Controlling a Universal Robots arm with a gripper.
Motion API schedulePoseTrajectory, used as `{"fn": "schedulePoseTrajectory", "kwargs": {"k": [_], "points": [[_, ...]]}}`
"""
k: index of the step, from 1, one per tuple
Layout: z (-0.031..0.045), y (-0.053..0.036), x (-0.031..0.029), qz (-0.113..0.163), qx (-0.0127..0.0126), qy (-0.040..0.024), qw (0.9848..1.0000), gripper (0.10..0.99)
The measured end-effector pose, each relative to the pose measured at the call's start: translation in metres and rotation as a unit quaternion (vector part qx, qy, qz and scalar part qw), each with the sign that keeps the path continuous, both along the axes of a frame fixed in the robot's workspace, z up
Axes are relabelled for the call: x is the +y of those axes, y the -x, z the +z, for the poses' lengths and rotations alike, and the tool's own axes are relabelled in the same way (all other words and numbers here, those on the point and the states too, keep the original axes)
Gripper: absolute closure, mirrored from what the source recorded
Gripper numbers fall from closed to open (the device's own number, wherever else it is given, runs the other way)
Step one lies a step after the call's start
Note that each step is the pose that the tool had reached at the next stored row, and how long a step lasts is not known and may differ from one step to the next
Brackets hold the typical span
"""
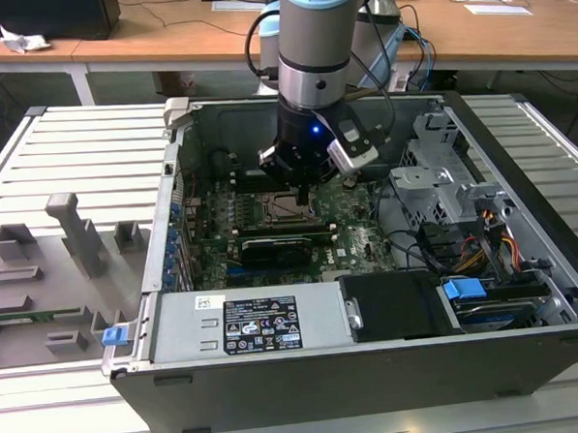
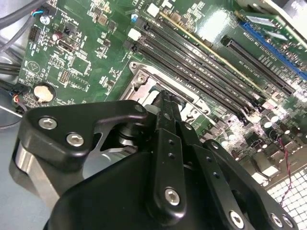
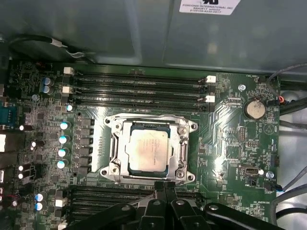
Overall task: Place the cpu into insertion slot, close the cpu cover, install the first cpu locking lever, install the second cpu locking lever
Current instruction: 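Install the second cpu locking lever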
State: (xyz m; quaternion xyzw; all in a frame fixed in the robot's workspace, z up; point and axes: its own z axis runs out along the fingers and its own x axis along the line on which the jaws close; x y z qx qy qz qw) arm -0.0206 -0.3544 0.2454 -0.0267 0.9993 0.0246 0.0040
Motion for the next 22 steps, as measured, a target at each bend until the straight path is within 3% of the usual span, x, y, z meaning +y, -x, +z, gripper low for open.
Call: {"fn": "schedulePoseTrajectory", "kwargs": {"k": [12, 16, 18, 21, 22], "points": [[0.0000, 0.0000, -0.0079, 0.000, 0.0000, -0.0004, 1.0000, 0.980], [0.0000, 0.0000, -0.0137, 0.000, 0.0000, -0.0026, 1.0000, 0.980], [0.0000, 0.0000, -0.0179, 0.000, 0.0005, -0.0091, 1.0000, 0.980], [0.0000, 0.0000, -0.0208, 0.000, 0.0042, -0.0231, 0.9997, 0.980], [0.0000, -0.0001, -0.0224, 0.000, 0.0060, -0.0312, 0.9995, 0.980]]}}
